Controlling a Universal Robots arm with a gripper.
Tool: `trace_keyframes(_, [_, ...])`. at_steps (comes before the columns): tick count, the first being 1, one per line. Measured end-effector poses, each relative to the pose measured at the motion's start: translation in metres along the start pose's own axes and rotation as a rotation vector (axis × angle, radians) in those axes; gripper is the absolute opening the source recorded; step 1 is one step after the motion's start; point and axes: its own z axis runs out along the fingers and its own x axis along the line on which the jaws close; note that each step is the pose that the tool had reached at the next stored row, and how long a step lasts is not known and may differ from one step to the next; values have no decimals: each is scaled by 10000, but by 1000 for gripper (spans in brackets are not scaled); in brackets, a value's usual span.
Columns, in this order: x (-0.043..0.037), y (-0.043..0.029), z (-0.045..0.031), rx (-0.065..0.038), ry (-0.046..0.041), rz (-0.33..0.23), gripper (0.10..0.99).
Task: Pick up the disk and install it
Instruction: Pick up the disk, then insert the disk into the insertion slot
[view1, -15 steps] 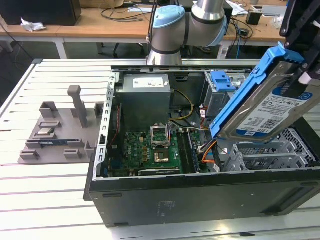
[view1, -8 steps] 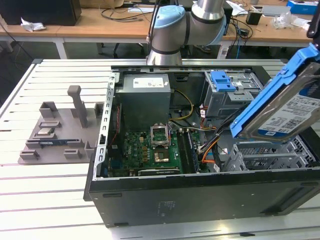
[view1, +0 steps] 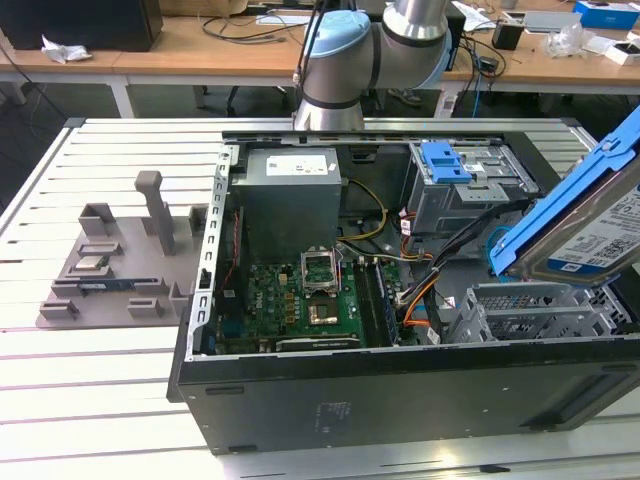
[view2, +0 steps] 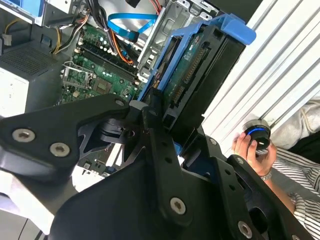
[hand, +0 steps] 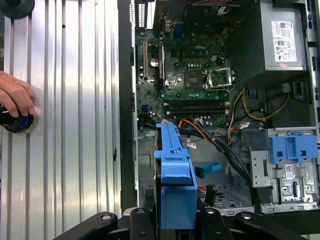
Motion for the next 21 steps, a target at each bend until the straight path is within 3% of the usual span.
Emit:
trace_keyframes(8, [1,-5,-1,-1,0,-1,365])
trace_keyframes(10, [-5,-176,-12,-10,2,1,365])
trace_keyframes(16, [-9,-435,44,-39,17,6,365])
trace_keyframes(18, [-10,-577,92,-54,20,6,365])
trace_keyframes(19, [-9,-624,123,-58,18,6,365])
trace_keyframes(21, [-5,-631,177,-61,19,7,365])
